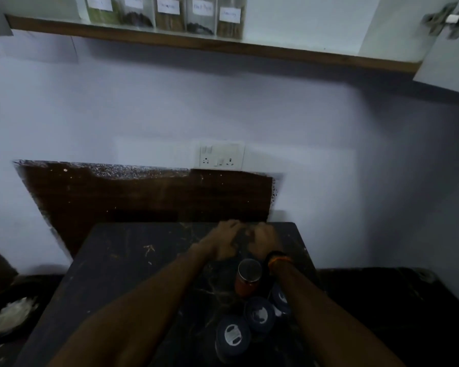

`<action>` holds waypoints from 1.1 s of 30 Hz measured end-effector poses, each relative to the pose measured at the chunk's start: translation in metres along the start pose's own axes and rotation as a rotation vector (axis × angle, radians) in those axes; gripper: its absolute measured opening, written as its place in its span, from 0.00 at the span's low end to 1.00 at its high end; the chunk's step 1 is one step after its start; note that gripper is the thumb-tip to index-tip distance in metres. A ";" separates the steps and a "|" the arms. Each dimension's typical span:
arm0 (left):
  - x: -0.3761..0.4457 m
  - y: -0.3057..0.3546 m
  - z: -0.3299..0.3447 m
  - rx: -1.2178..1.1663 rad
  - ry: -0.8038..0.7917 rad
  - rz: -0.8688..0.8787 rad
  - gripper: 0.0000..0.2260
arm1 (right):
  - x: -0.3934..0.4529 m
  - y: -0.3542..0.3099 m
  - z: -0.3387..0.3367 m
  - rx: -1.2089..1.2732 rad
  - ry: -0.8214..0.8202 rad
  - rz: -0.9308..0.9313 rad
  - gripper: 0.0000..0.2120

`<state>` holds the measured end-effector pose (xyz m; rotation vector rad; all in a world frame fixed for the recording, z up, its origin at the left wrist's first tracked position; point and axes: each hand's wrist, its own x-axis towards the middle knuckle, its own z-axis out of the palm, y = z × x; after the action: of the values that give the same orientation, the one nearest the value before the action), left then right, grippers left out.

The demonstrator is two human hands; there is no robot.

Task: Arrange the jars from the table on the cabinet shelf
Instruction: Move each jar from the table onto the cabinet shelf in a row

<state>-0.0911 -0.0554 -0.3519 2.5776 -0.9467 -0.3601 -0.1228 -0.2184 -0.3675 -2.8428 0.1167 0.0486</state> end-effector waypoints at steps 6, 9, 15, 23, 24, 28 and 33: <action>-0.027 -0.012 0.073 -0.173 -0.138 -0.145 0.37 | -0.026 0.021 0.052 0.022 -0.164 0.099 0.23; -0.037 -0.020 0.090 -0.193 -0.183 -0.171 0.37 | -0.032 0.023 0.070 0.049 -0.188 0.160 0.29; -0.048 -0.024 0.108 -0.234 -0.198 -0.200 0.33 | -0.031 0.020 0.094 0.116 -0.239 0.238 0.38; -0.053 -0.026 0.120 -0.302 -0.203 -0.240 0.27 | -0.024 0.023 0.115 0.114 -0.242 0.277 0.45; -0.053 -0.027 0.120 -0.312 -0.201 -0.243 0.27 | -0.022 0.023 0.117 0.116 -0.244 0.289 0.45; -0.056 -0.031 0.119 -0.406 -0.160 -0.288 0.26 | -0.019 0.023 0.116 0.115 -0.205 0.295 0.37; -0.060 -0.039 0.119 -0.679 -0.033 -0.434 0.20 | -0.020 0.020 0.109 0.209 -0.160 0.237 0.33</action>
<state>-0.1560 -0.0180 -0.4684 2.1089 -0.1904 -0.7011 -0.1470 -0.2043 -0.4765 -2.5913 0.3985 0.2947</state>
